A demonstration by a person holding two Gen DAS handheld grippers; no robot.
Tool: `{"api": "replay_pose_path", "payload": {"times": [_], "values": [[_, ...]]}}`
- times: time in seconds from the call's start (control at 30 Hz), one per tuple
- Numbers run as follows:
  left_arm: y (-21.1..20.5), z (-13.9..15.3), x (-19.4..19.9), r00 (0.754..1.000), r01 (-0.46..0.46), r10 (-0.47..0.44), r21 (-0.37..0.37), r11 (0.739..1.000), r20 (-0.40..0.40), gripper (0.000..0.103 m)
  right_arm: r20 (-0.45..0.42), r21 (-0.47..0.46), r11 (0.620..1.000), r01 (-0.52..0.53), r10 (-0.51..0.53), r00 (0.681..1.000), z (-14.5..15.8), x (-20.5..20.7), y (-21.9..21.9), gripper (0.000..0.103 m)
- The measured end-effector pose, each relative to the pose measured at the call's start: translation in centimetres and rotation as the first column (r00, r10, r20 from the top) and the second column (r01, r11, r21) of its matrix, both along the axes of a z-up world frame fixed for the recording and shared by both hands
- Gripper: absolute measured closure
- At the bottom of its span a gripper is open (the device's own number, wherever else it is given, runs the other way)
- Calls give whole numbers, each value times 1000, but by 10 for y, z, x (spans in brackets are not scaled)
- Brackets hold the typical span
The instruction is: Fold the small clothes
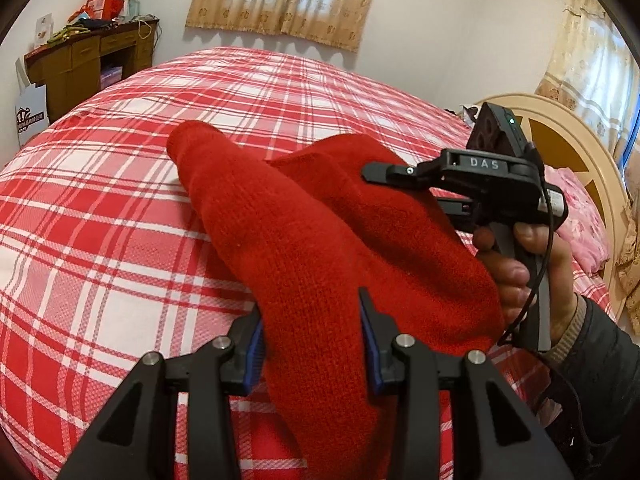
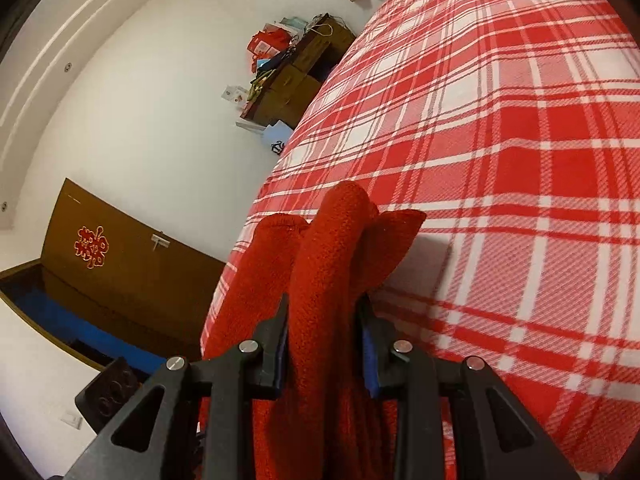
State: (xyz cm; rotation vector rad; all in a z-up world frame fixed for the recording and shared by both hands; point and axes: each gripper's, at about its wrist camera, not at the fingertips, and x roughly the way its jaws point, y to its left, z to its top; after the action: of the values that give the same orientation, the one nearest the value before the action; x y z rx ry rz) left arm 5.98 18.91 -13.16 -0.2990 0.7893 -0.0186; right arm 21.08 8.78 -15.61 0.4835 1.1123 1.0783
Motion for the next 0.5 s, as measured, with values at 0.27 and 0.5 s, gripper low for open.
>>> {"api": "replay_pose_path", "payload": {"times": [0.27, 0.5], "values": [[6, -6, -9, 1000, -8, 8, -1, 1000, -10, 61, -10, -18, 1000, 12, -12, 1000, -9, 3, 6, 73], [7, -11, -12, 1000, -8, 8, -5, 1000, -20, 61, 1, -29, 1000, 2, -2, 1000, -8, 5, 14, 73]]}}
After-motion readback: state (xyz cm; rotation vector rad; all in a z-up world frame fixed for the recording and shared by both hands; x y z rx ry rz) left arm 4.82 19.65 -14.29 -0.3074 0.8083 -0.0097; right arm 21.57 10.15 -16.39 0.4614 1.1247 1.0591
